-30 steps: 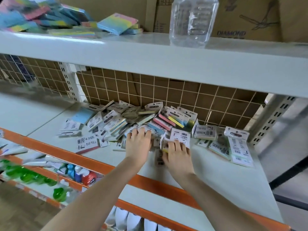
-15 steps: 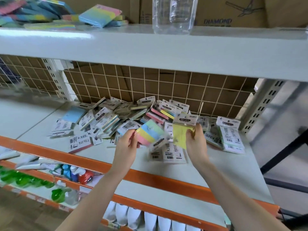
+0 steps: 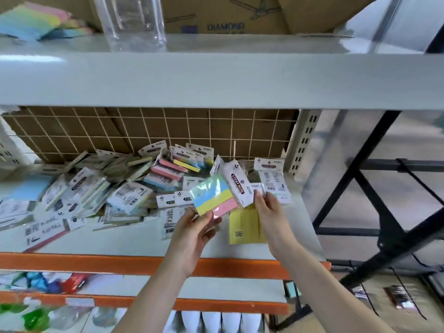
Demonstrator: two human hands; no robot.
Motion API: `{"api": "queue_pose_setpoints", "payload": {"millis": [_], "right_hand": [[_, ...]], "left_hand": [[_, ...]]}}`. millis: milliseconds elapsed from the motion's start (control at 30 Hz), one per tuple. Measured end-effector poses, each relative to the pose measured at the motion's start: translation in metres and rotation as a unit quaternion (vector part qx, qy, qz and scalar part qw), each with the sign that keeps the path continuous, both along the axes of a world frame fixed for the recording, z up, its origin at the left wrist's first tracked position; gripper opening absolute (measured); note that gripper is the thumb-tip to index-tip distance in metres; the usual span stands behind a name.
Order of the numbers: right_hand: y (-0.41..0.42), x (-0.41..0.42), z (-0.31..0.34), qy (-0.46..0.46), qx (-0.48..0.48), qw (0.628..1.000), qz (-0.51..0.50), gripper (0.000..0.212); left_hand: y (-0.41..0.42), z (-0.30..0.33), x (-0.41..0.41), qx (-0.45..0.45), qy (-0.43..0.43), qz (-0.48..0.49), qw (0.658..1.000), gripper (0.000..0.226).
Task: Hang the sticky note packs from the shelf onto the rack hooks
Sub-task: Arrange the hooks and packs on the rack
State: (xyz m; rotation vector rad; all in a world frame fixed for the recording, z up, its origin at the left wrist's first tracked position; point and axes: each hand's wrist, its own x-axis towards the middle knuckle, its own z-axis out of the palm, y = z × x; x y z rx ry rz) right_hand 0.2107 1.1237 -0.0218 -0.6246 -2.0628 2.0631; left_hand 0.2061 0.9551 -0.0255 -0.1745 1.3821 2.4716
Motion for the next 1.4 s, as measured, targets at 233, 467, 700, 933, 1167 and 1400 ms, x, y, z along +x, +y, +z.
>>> {"api": "queue_pose_setpoints", "payload": {"millis": [233, 467, 700, 933, 1167, 1400], "right_hand": [[0.045, 0.042, 0.019, 0.094, 0.121, 0.988, 0.018, 0.033], [0.083, 0.072, 0.026, 0.072, 0.240, 0.966, 0.064, 0.016], [0.108, 0.125, 0.047, 0.103, 0.388, 0.910, 0.102, 0.025], [0.165, 0.188, 0.062, 0.104, 0.355, 0.928, 0.042, 0.028], [0.249, 0.243, 0.076, 0.145, 0.209, 0.966, -0.055, 0.011], [0.310, 0.277, 0.093, 0.165, 0.204, 0.956, -0.132, 0.005]], "left_hand": [[0.063, -0.002, 0.028, -0.019, -0.007, -0.025, 0.999, 0.017], [0.108, 0.006, 0.064, -0.086, 0.052, -0.044, 0.994, 0.023], [0.123, 0.033, 0.093, -0.378, 0.234, 0.087, 0.891, 0.035], [0.188, 0.060, 0.132, -0.415, 0.335, 0.031, 0.845, 0.033], [0.275, 0.070, 0.180, -0.288, 0.346, -0.063, 0.891, 0.031], [0.347, 0.086, 0.196, -0.184, 0.342, -0.109, 0.915, 0.044]]}}
